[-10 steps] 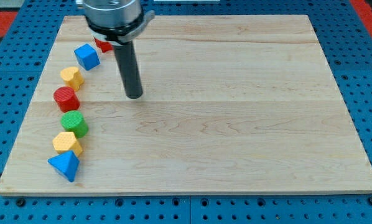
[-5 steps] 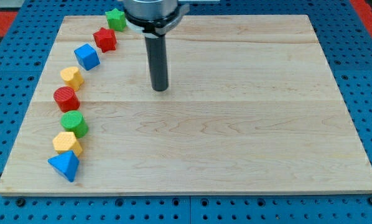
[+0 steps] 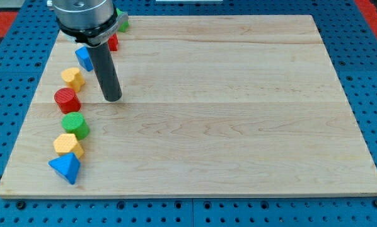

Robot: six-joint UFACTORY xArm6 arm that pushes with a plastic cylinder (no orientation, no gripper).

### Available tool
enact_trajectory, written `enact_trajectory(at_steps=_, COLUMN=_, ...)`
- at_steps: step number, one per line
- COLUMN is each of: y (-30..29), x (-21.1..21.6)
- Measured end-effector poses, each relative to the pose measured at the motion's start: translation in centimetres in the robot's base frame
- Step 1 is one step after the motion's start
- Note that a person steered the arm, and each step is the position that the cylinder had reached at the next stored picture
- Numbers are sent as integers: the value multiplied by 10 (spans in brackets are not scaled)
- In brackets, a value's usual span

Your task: Move your arm to blue triangle

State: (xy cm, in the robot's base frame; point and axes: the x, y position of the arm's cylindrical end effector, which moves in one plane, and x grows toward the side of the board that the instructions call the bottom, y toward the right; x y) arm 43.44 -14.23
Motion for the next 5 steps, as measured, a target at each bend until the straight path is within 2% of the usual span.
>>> enact_trajectory(at_steps=2, y=-8, x=36)
enact_trajectory(at_steps=4, y=-7, x=37)
enact_trajectory(at_steps=5, y=61, x=105)
